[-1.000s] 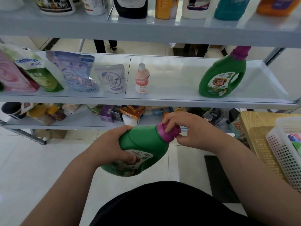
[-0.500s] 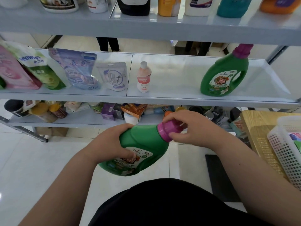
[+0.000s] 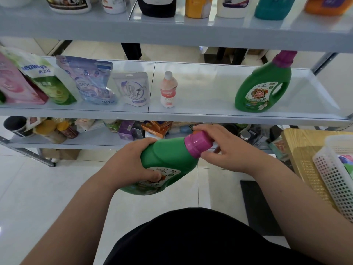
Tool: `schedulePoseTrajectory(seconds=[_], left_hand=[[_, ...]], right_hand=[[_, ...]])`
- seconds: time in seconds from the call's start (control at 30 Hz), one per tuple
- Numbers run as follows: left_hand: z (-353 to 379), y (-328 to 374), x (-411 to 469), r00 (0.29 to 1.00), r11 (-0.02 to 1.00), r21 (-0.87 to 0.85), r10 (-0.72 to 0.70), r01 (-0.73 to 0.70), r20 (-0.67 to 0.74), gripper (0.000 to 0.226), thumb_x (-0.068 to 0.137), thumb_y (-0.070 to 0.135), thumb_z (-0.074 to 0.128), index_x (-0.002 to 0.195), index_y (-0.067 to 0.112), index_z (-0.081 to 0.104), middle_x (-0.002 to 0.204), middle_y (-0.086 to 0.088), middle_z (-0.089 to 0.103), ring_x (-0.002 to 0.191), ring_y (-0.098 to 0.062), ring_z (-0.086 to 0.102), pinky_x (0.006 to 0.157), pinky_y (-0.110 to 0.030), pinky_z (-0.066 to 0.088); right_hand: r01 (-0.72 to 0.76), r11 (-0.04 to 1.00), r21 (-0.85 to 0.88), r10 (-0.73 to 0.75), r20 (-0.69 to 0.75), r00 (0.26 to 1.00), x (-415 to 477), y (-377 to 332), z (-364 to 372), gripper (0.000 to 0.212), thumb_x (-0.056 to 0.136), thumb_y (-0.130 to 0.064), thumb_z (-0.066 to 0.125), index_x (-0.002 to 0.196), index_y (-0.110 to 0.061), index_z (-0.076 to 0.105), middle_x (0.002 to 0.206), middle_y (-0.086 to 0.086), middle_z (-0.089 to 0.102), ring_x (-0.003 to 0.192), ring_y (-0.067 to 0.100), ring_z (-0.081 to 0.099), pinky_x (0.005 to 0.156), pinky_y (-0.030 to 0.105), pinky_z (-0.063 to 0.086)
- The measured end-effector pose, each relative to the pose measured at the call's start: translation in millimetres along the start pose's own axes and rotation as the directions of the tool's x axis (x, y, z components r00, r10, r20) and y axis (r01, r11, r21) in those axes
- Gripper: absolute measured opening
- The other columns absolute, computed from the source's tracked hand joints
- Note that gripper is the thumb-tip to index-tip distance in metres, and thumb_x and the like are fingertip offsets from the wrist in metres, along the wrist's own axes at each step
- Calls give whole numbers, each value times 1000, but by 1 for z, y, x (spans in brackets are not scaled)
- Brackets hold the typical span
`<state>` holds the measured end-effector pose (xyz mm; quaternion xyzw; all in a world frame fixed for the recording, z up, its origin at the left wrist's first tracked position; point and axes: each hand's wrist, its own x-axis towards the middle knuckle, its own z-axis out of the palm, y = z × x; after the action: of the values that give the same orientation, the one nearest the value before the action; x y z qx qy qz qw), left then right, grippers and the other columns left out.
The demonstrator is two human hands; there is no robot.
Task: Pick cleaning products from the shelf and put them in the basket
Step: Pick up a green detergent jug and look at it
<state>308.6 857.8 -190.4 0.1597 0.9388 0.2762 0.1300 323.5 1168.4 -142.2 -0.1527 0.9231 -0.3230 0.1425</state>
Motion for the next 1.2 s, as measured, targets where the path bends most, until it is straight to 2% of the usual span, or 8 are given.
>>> schedulePoseTrajectory(seconds=[0.1,0.27,0.5,0.73,0.87,0.97,1.07,1.2], left_hand=[[-1,2,0,1000,1000,6,-11,11,7,101,49,71,70,142,45,42,124,20,53,106,-7,50,86,-28,43],[-2,4,1,999,999,52,-12,10,37,100,52,69,70,144,43,42,128,18,52,110,-7,46,91,-30,44],[3,10,2,999,1000,21,15,-16,42,100,50,69,70,144,47,43,119,24,47,107,-5,49,86,-27,42],[21,21,5,999,986,165,10,-2,-49,95,66,60,83,147,37,39,135,7,57,121,-16,47,98,-34,43],[29,26,9,993,994,110,-10,23,-117,96,64,60,85,146,36,40,130,7,60,115,-18,51,96,-35,44],[22,23,17,975,975,-191,-144,110,-171,93,64,57,87,143,46,40,116,19,61,103,-12,59,88,-36,50],[13,25,25,963,812,-565,-248,148,-105,84,60,76,78,135,56,44,107,20,71,96,-8,69,88,-39,57],[18,41,40,966,569,-807,-257,158,8,78,56,86,75,127,61,55,119,10,75,107,-20,74,97,-51,57]], right_hand=[[-65,992,-112,65,-5,998,6,2,2,34,95,-53,59,122,-35,48,103,-10,62,88,9,62,70,27,45],[20,997,-80,-19,12,1000,2,3,-1,48,96,-51,54,142,-42,40,130,-10,51,110,10,55,90,30,50],[70,941,-331,-94,-58,994,10,1,7,58,95,-67,21,125,-29,51,110,-10,55,91,15,57,72,32,48],[-74,931,-357,-45,-313,949,24,3,23,24,105,-40,27,93,-24,41,67,-8,48,59,17,50,52,32,37],[-113,993,13,110,-352,929,33,10,19,31,101,-57,35,88,-31,47,74,-8,55,68,8,54,57,27,35],[-77,895,440,233,-314,920,27,17,23,48,89,-73,44,120,-38,53,107,-9,64,96,3,62,79,28,49],[-191,833,519,285,-107,953,16,30,46,67,87,-69,56,146,-45,35,131,-6,60,112,8,62,86,28,51],[-253,615,747,402,-21,916,3,45,71,34,99,-44,60,124,-64,47,117,0,72,99,22,75,87,49,62]])
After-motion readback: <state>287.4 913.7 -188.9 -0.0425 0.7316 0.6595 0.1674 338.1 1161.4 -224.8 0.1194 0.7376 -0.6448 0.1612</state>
